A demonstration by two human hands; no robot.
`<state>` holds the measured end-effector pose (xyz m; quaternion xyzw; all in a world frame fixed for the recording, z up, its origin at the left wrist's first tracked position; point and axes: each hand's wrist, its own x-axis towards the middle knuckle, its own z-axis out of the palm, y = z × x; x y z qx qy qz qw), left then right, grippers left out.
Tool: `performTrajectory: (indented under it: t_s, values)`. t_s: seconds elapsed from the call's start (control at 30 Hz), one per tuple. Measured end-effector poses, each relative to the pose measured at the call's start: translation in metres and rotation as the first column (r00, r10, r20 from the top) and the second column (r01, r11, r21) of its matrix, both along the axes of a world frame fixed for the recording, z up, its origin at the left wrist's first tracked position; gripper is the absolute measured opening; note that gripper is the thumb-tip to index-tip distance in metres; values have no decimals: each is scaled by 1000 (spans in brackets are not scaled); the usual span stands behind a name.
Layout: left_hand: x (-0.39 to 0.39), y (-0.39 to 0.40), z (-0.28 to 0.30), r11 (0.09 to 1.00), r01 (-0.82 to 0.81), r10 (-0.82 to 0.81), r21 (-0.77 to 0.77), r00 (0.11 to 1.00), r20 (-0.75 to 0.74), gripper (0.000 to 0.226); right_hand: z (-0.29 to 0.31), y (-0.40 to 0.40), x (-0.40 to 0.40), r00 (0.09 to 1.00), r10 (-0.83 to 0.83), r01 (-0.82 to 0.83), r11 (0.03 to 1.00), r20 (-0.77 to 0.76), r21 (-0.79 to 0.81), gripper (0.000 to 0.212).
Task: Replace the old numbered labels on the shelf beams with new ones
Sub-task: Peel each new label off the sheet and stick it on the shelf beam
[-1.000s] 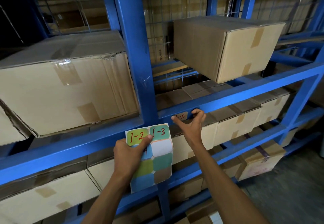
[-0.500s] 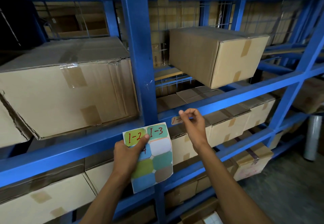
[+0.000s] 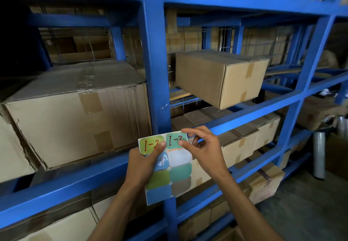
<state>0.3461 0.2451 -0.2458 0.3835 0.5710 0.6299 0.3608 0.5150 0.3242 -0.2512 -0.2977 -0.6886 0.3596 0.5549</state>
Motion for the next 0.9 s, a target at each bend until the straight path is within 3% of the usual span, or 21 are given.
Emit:
performTrajectory:
  t_s: [0.23, 0.43, 0.67, 0.83, 0.9]
  values:
    - [-1, 5, 18, 998, 44, -45, 54, 999, 6, 11, 27, -5, -2, 991, -137, 135, 983, 2, 121, 11]
    - [-13, 9, 39, 997, 69, -72, 46, 996, 60, 22, 45, -8, 1, 996, 18, 0, 978, -85, 211, 9]
    - [-23, 15, 61, 993, 32, -31, 115, 999, -10, 12, 67, -6, 0, 949, 171, -139, 981, -266, 132, 13]
    - [-26, 15, 81, 986, 5, 9, 165, 996, -83, 17, 96, 2, 3, 848, 204, -208, 977, -489, 46, 9]
    - [-25, 15, 90, 984, 6, 13, 178, 994, -107, 17, 114, 11, 7, 836, 198, -197, 979, -512, 56, 10]
